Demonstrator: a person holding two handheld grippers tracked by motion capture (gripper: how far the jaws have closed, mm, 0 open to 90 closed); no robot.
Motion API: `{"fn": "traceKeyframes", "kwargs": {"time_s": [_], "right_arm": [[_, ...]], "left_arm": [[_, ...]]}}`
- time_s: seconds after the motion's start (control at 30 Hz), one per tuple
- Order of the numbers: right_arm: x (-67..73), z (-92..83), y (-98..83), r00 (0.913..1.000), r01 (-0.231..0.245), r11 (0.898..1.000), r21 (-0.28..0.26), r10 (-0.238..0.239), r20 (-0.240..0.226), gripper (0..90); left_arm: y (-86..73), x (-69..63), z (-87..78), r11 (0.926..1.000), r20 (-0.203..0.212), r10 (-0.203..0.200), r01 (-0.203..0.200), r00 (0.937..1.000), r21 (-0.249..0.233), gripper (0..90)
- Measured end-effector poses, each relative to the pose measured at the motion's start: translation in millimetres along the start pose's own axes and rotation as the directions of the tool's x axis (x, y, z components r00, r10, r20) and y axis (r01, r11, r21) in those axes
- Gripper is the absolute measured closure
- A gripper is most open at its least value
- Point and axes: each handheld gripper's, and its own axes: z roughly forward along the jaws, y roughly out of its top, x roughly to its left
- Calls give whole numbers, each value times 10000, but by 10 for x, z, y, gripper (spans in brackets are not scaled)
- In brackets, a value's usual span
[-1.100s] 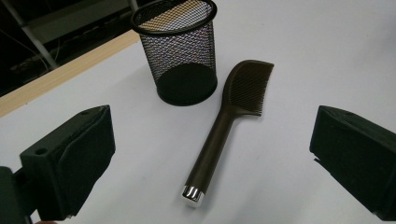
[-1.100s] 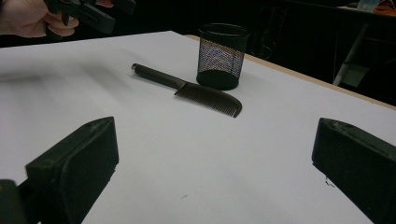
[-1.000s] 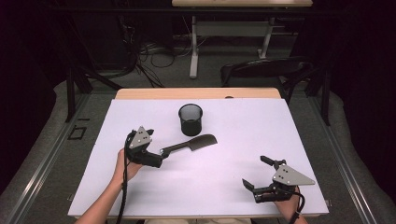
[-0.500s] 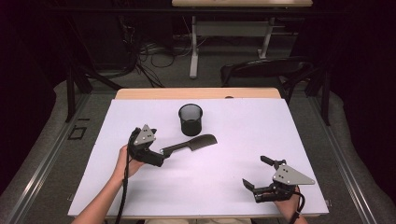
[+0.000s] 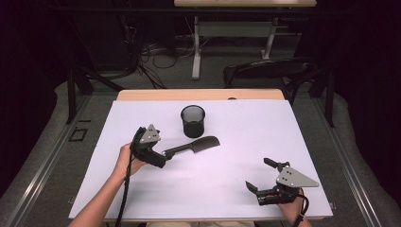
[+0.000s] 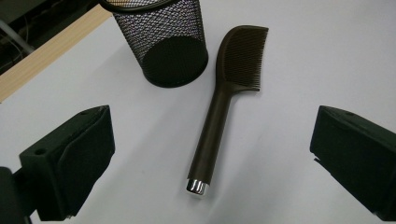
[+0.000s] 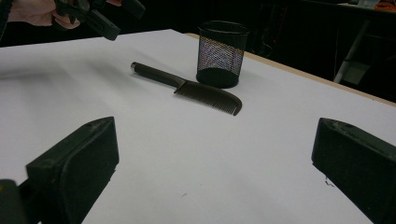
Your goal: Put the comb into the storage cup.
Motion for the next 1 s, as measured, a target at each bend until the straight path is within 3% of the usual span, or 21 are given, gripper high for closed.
{"fn": "traceKeyframes", "kwargs": {"time_s": [0.23, 0.4, 0.63, 0.87, 1.0], "right_arm": [[-2, 2, -2, 10000, 9, 10000, 30, -9, 1, 2], [-3, 4, -6, 10000, -23, 10000, 7, 23, -27, 2], [-8, 11, -13, 9999, -90, 9999, 92, 90, -66, 2], [-3, 10, -11, 9999, -89, 9999, 76, 90, -81, 2], [-6, 13, -12, 10000, -55, 9999, 129, 56, -73, 3]], "left_arm": [[57, 79, 14, 9992, -126, 142, -137, 9998, 371, 0], [106, 94, 49, 9957, 10, 370, -369, 9993, 844, 0], [193, 87, 119, 9831, 238, 755, -784, 9969, 1651, 0], [237, 91, 172, 9753, 415, 911, -976, 9950, 1981, 0], [270, 83, 217, 9663, 480, 1100, -1181, 9928, 2288, 0]]}}
